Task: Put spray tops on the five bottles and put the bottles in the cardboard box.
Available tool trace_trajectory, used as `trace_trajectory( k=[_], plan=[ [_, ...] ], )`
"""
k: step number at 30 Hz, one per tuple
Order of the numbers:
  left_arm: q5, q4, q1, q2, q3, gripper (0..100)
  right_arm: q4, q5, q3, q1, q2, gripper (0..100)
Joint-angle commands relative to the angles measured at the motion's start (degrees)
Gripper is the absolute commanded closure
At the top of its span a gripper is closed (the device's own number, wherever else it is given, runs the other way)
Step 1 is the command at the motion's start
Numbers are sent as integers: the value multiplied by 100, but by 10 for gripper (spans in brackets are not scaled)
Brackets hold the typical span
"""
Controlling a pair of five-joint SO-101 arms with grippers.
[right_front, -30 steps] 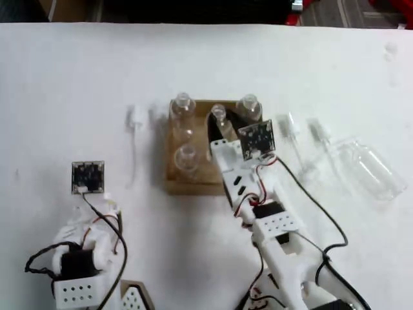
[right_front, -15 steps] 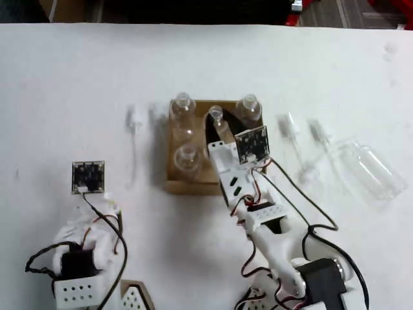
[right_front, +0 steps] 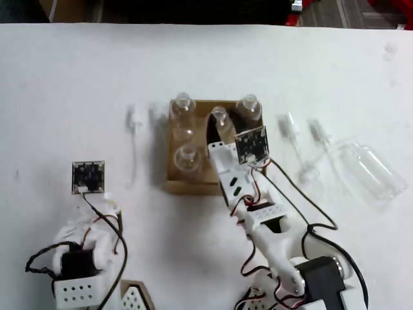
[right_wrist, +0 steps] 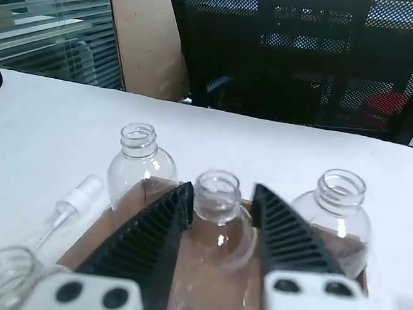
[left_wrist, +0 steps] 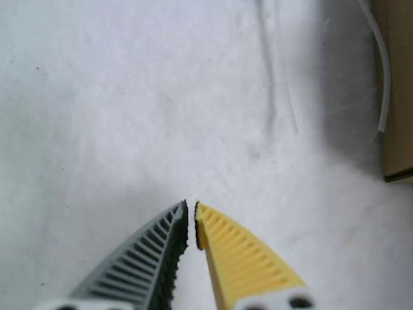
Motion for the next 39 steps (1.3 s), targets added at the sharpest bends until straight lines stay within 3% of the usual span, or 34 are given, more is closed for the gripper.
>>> trace_trajectory(
  k=[1, 6, 11, 19, 30, 37, 39],
  plan=[
    [-70, -53, 48, -57, -9, 976, -145, 79, -88, -57, -57, 844],
    [-70, -62, 48, -57, -9, 976, -127, 79, -35, -57, -233, 839],
    [-70, -70, 48, -57, -9, 976, 40, 70, 378, -57, -1376, 840],
    [-70, -70, 48, -57, -9, 976, 1991, 18, 545, 690, -4277, 843],
    [-70, -62, 48, -57, -9, 976, 4585, 18, 695, 3064, -7459, 844],
    [-70, -62, 48, -57, -9, 976, 4119, 70, 2189, 4848, -8523, 843],
    [-70, -62, 48, -57, -9, 976, 4505, 70, 2136, 5385, -8611, 843]
  ],
)
